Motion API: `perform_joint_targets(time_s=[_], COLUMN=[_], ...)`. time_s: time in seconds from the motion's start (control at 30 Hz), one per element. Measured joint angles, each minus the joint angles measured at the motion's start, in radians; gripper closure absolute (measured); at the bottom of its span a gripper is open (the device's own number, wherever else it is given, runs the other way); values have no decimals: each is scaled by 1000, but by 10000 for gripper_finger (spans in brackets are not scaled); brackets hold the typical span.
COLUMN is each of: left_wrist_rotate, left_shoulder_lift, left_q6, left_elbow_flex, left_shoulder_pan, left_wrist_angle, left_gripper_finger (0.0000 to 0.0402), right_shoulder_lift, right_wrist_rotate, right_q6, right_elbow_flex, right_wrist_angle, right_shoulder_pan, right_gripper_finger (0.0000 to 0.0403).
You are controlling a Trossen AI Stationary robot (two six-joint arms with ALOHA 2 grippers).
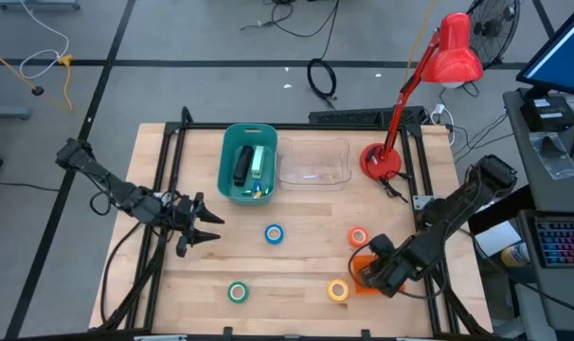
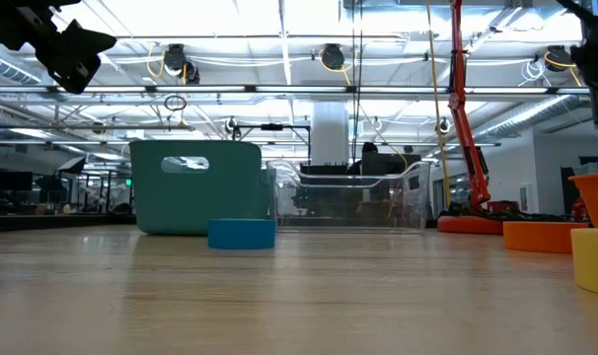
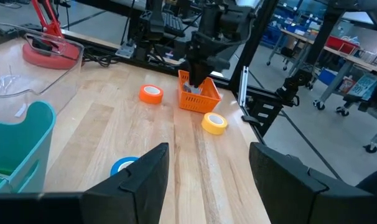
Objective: Pick and place Stapler, Stapler remover, tape
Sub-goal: Put the light blue staple remover into the orange bin, then put the orange tape into the transparent bin
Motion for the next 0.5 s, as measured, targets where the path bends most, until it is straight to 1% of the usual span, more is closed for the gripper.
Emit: perform_joint_targets(time_s=[0.13,0.23,0.27,0.3,0.37,0.43,0.5], left_wrist_rotate=[0,0,0,1,1,1,1], left_shoulder_lift=[0,0,0,0,1,2,2], left_q6=[1,3,4,4,10,15,16], left_elbow_flex=[0,0,0,0,0,0,0], left_shoulder_pan=[0,0,0,0,0,0,0], left_wrist_angle=[0,0,0,0,0,0,0], left_gripper_finger=[176,176,176,176,176,176,176], right_shoulder_lift=[-65,-125,-143,-160,-188,-206,-214], right_wrist_rotate=[6,14,37,72,200,346,455], right_q6=[25,48,51,50,10,-81,-206], right_elbow_flex=[0,0,0,0,0,0,0], right_wrist_angle=[6,7,8,15,52,111,175], right_shoulder_pan=[0,0,1,1,2,-1,-15], right_gripper_finger=[302,308,311,314,320,326,331])
